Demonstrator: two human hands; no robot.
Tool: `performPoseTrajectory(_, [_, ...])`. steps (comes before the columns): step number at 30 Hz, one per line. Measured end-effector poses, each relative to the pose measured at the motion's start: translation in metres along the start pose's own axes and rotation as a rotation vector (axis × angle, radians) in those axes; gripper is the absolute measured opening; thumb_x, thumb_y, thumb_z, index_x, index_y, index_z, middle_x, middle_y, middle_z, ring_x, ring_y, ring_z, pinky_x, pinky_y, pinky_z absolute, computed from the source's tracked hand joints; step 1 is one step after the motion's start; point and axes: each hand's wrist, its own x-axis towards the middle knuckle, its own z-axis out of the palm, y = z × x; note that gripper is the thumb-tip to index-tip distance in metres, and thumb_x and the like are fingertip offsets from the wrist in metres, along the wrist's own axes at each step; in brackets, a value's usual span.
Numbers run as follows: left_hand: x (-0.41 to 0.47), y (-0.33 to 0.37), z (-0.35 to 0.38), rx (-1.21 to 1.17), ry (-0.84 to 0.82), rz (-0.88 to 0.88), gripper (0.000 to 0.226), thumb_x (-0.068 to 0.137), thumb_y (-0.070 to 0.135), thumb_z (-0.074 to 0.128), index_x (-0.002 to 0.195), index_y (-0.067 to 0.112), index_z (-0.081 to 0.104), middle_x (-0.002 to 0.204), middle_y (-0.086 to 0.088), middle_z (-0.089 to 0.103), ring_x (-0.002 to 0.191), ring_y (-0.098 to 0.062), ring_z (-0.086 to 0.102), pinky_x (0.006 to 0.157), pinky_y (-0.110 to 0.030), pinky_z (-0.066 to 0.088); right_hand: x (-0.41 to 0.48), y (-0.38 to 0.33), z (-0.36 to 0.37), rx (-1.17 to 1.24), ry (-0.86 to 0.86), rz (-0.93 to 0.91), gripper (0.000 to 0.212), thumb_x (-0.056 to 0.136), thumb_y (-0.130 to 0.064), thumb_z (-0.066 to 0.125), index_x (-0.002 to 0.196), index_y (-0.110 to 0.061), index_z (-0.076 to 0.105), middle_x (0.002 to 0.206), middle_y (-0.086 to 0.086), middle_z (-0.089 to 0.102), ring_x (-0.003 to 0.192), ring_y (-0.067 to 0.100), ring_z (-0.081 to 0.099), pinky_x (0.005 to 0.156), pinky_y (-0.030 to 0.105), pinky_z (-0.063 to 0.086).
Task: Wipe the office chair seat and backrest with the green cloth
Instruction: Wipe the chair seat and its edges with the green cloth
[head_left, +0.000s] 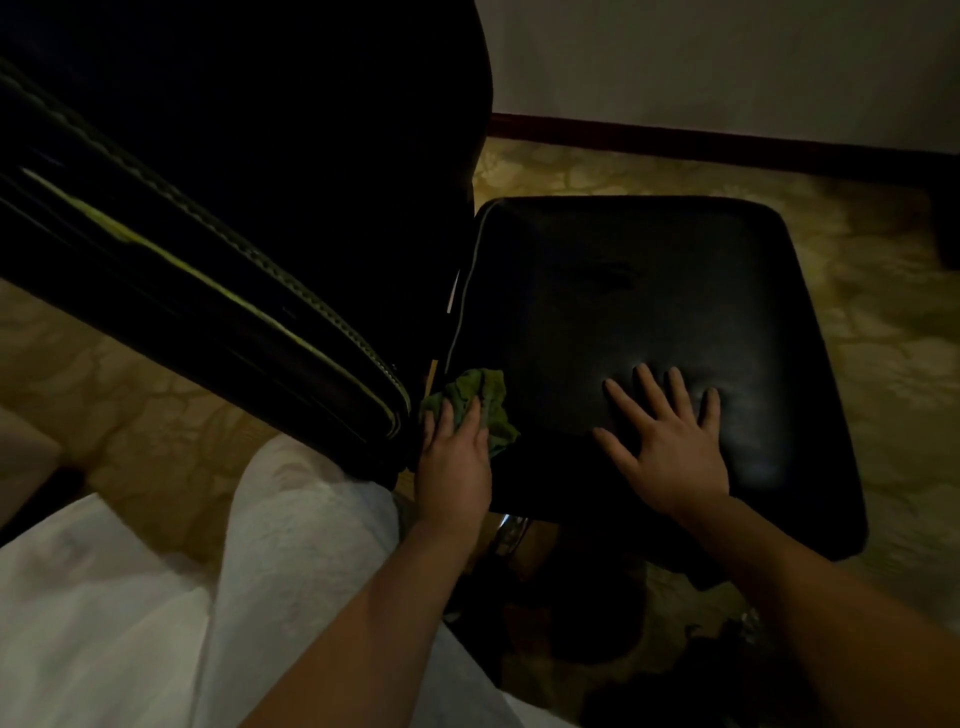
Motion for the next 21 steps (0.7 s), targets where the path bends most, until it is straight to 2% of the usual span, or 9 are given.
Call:
performPoseTrajectory(9, [0.035, 0.002, -0.004, -0.039, -0.038, 0.059, 0.046, 0.109, 0.030, 0.036, 0.154, 0.026, 0.035, 0.165, -0.014, 0.021, 0.154, -0.034, 0.009, 0.122, -0.041, 0.017, 0.003, -0.002, -0.009, 0.034, -0.022, -0.059, 0.080, 0.083, -0.081, 0.006, 0.154, -0.044, 0.012, 0.166, -0.003, 0.002, 0.152, 0.027, -0.007, 0.115, 0.063, -0.010])
performPoseTrajectory(15, [0.036, -0.002, -0.003, -0.008, -0.012, 0.074, 0.046, 0.108, 0.031, 0.037, 0.154, 0.029, 0.035, 0.165, -0.011, 0.021, 0.154, -0.033, 0.009, 0.122, -0.040, 0.018, 0.056, -0.031, -0.019, 0.062, -0.033, -0.178, 0.071, 0.091, -0.075, 0.015, 0.154, -0.042, 0.013, 0.166, -0.002, -0.001, 0.152, 0.026, -0.009, 0.115, 0.064, -0.012])
performPoseTrajectory(21, [0.012, -0.001, 0.004, -0.022, -0.010, 0.026, 0.048, 0.109, 0.032, 0.031, 0.157, 0.030, 0.028, 0.168, -0.006, 0.014, 0.155, -0.026, 0.002, 0.123, -0.034, 0.011, 0.076, -0.045, 0.004, 0.012, 0.005, -0.128, 0.072, 0.090, -0.076, 0.007, 0.154, -0.042, 0.007, 0.166, -0.003, -0.001, 0.152, 0.027, -0.009, 0.115, 0.064, -0.011])
